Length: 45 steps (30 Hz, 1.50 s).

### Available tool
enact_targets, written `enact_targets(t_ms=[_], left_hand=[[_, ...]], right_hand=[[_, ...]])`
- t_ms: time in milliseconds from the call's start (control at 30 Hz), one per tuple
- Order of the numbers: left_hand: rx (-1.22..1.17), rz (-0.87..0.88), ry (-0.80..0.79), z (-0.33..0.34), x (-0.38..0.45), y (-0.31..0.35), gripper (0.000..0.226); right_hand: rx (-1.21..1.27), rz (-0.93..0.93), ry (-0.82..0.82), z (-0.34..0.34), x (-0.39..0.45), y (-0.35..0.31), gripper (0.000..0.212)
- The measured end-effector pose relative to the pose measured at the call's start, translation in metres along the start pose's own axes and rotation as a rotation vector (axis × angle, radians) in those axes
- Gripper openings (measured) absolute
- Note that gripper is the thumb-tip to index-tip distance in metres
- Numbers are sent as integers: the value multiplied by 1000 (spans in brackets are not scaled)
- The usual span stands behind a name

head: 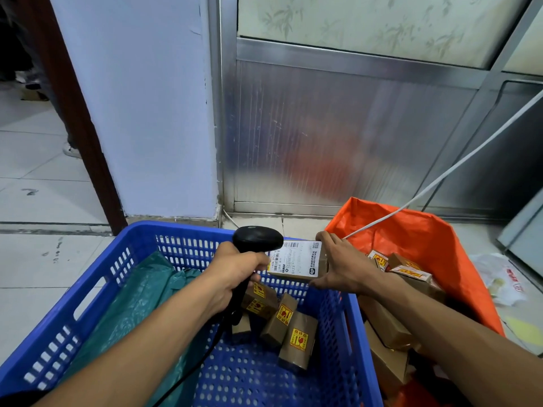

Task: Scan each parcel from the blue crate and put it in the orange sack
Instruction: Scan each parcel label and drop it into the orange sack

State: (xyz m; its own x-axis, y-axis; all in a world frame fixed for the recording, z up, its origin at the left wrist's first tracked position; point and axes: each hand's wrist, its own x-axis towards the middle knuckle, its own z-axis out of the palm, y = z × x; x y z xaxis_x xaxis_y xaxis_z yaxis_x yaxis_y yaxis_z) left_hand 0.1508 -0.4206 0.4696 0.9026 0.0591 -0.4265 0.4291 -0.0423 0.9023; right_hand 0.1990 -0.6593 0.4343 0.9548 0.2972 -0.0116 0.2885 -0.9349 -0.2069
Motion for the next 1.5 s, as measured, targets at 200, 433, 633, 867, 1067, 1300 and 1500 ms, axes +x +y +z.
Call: enact_targets(t_ms=[200,433,633,867,1067,1300,1500], left_hand=[[15,-14,4,0,0,0,22],[35,-10,-10,1,-4,2,18],[35,-20,-21,2,-6,3,20],[62,-19,-28,6,-3,0,19],[68,-33,-35,10,-2,0,20],[110,-31,-37,14,0,-3,17],[116,-36,-45,18,0,-3,17]], right_hand=[[213,144,30,-2,2,18,93],[396,428,147,-13,0,57,86],[523,772,165,-22,-22,104,68],[627,1016,298,-16,-50,160,87],[542,1319,536,-24,-70,163,105],[291,1351,523,-22,-80,160,107],[201,1348,401,-6,-80,163,104]])
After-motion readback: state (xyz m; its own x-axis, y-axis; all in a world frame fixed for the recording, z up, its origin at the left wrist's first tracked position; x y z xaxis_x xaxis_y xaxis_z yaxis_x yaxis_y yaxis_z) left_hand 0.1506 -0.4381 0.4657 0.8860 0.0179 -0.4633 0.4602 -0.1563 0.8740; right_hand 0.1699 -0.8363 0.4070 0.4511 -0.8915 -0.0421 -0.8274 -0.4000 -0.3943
